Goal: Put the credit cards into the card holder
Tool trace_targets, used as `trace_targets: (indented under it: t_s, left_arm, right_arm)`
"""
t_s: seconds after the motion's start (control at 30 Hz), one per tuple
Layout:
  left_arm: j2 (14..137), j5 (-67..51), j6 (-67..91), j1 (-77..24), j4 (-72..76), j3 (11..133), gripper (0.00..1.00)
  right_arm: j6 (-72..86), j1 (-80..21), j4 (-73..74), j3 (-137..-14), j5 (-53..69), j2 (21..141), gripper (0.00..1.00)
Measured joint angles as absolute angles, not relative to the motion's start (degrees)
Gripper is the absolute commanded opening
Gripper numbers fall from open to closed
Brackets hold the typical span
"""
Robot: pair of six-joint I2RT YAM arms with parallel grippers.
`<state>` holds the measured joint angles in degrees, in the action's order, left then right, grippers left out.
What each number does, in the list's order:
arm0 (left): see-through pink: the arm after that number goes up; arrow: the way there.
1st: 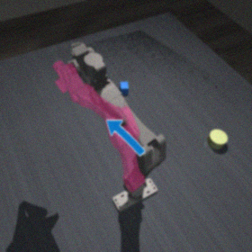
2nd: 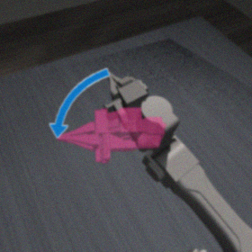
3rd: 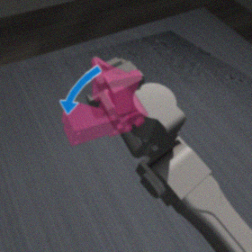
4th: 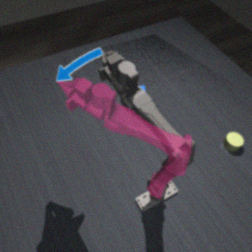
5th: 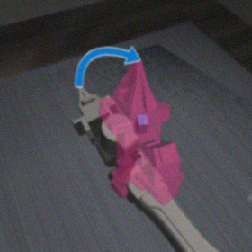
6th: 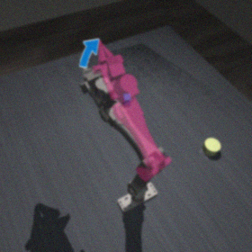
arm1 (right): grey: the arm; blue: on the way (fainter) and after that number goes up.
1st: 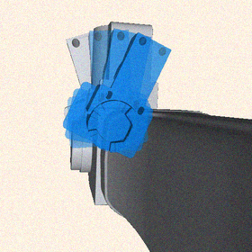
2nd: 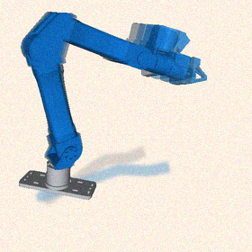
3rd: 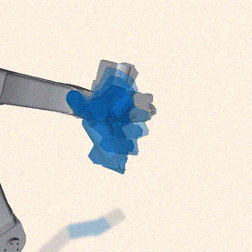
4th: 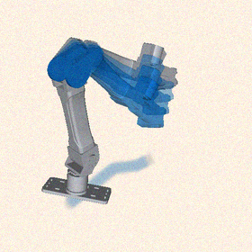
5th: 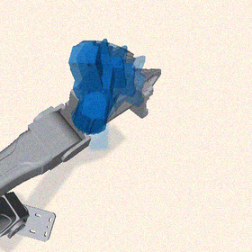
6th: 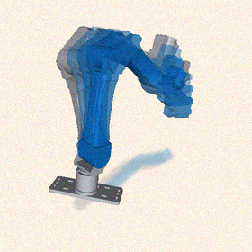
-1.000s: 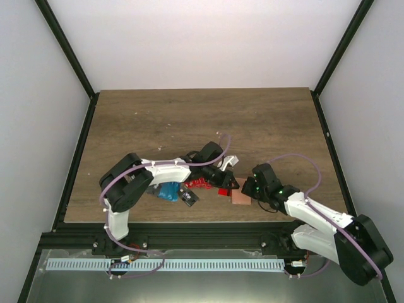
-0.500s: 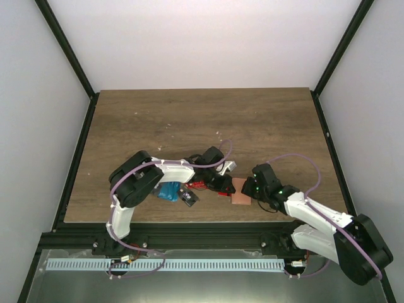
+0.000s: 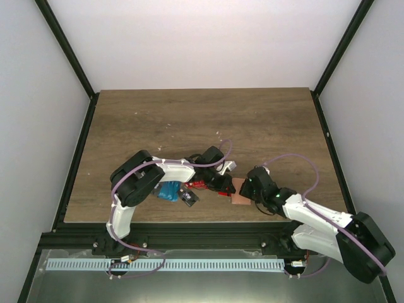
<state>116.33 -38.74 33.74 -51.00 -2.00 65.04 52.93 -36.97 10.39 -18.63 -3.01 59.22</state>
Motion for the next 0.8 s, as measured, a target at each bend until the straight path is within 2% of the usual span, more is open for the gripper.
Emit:
trace_targets:
  t_s: [0.47,0.8]
  left_arm:
    - [116.42,-38.87,34.52,-50.98,-1.85,65.04,0.04]
    - [116.42,-39.09,34.48,-50.92,-1.85,64.99,0.04]
  right_arm:
    - [57.89,-44.12,11.44,-19.66,-13.21,61.06,0.01]
    - [66.50,-55.83,14.35,-22.13,-28.45,66.94,0.01]
